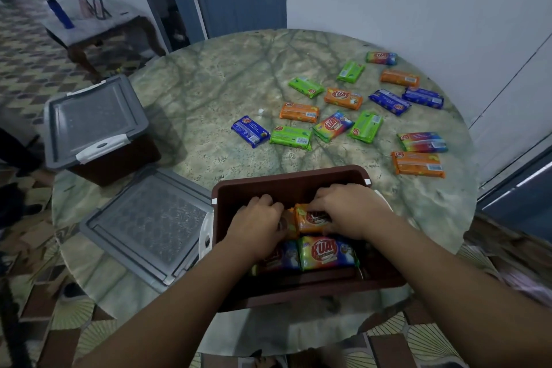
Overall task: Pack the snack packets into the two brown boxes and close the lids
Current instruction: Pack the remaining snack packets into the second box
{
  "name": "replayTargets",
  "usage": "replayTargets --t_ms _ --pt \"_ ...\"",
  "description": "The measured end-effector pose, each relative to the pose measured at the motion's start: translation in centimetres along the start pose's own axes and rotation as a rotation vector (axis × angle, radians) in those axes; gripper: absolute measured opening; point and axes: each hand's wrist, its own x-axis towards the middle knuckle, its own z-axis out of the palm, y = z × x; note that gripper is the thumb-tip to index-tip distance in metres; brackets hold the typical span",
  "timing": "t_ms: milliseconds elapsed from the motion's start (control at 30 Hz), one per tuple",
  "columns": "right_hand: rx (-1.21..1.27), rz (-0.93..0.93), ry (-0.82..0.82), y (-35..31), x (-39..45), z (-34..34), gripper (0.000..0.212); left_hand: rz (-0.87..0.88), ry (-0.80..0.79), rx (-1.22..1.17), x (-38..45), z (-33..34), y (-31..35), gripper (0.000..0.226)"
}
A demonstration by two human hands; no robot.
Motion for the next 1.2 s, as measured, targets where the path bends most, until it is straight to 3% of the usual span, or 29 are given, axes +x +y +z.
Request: replayTargets --t_ms 267,433,567,633,700,900,1200 --pt "0.032 0.029 0.006 -0.2 -0.3 -0.3 0.059 0.026 -0.022 0.005 0.1 -0.2 0.5 0.057" --pt "0.039 0.029 0.007 -0.2 -0.3 -0.4 0.058 0.088 0.019 -0.027 -0.3 -1.2 0.6 0.04" --pt "0.042 0.029 0.011 -0.2 -0.4 -0.5 0.058 0.064 0.215 -0.216 -1.2 -2.2 0.8 0.025" --pt "0.048 0.035 0.011 -0.2 -0.5 -0.5 0.058 -0.057 0.354 -0.396 -2.1 -2.9 0.5 0.022" --pt "0.06 0.04 0.01 -0.2 -0.4 -0.5 0.059 -0.175 0.373 -0.495 -3.0 -3.2 0.0 0.027" --pt "0.057 0.068 0.018 -0.2 -0.3 -0.2 0.062 -0.219 0.1 -0.161 -3.4 -1.5 -0.2 0.023" --pt "0.046 0.02 0.019 0.2 -0.1 0.1 0.053 -0.096 0.028 0.231 -2.5 0.0 -0.2 0.038"
